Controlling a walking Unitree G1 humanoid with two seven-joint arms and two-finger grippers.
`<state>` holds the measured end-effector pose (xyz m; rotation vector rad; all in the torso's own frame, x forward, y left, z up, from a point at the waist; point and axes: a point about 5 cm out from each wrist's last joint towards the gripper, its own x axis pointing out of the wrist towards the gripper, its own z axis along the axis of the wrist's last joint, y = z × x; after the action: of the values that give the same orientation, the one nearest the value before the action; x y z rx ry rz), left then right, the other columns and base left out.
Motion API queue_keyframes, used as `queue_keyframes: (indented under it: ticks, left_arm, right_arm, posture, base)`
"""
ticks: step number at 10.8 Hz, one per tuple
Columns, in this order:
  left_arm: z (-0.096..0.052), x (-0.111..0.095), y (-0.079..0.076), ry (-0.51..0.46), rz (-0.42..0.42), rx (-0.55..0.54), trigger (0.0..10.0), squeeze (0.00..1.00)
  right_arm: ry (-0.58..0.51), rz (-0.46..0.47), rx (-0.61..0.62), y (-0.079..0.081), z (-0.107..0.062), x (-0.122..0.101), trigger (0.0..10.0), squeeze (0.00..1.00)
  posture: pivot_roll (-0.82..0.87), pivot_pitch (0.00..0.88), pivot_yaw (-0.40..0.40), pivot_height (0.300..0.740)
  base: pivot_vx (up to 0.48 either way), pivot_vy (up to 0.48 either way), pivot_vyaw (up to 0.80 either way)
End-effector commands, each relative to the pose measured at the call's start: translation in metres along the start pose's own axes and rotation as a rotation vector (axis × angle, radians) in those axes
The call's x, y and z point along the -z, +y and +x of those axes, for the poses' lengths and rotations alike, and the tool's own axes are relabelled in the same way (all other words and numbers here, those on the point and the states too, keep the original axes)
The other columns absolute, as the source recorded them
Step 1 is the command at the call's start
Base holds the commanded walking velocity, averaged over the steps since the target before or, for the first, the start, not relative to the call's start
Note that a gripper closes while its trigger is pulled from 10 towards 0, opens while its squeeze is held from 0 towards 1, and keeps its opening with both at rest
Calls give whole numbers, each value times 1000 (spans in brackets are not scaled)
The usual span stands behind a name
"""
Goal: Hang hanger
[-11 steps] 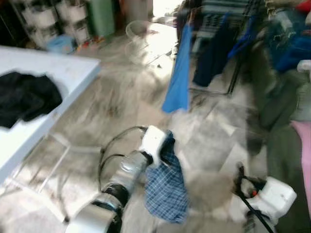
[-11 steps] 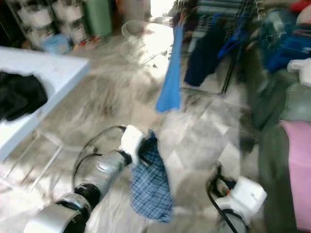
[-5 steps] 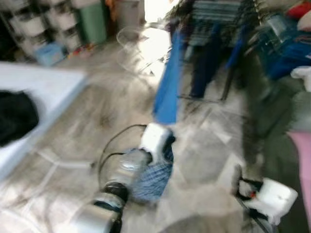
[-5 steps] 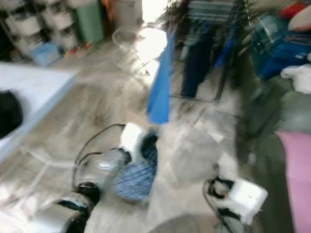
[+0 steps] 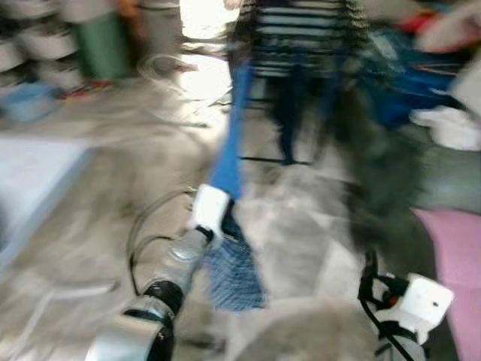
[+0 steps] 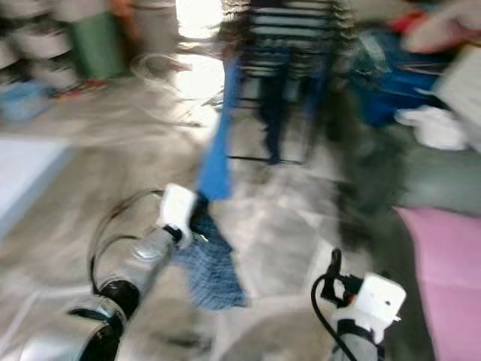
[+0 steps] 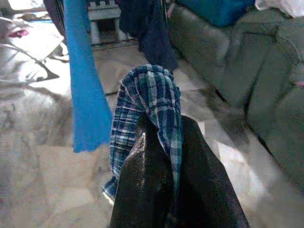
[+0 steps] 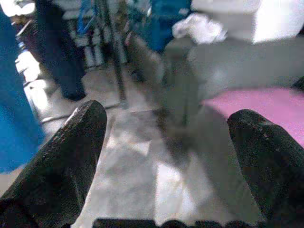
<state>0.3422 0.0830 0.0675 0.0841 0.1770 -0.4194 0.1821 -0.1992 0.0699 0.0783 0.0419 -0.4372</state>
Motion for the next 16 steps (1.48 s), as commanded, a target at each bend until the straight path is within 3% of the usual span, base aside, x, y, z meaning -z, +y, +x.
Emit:
queue_keyframes:
  ticks: [1, 2, 3, 8, 11, 12, 14, 16]
  left_arm:
    - [3, -5, -2, -10, 0, -5, 10000, 0]
    - [-1, -5, 7, -27, 14, -32, 10000, 0]
    - [-3, -3, 9, -25, 12, -46, 10000, 0]
    - [-6, 3, 10, -12, 1, -126, 10000, 0]
    - [-20, 9, 29, -31, 14, -170, 10000, 0]
    - [-27, 10, 36, -41, 60, -161, 10000, 0]
    - [-33, 10, 40, -34, 86, -149, 10000, 0]
    - [-48, 15, 52, 1, 106, -138, 10000, 0]
  right_arm:
    - [-17, -14, -13, 2, 1, -6, 10000, 0]
    - [-60, -103, -64, 7, -7, -15, 10000, 0]
    - [-69, -127, -81, 8, -9, -17, 10000, 0]
    - [-86, -147, -133, 11, -1, -30, 10000, 0]
    - [-64, -164, -231, 29, 5, -24, 10000, 0]
    - [-88, -168, -252, 35, 13, -27, 10000, 0]
    - [-111, -168, -268, 42, 22, -31, 10000, 0]
    - [-118, -164, -268, 47, 29, -28, 10000, 0]
  posture:
    - [-120, 9, -15, 740]
    - [-119, 12, -18, 740]
    - [-114, 14, -24, 740]
    - [-90, 8, -77, 740]
    - [-35, 0, -113, 740]
    - [-11, 1, -110, 740]
    - [43, 18, -101, 740]
    - [109, 54, -87, 740]
  base:
    - [401, 0, 0]
    - [379, 0, 0]
    - [371, 0, 0]
    - [113, 0, 0]
    - [0, 0, 0]
    - [0, 0, 0]
    - [0, 0, 0]
    - [0, 0, 0]
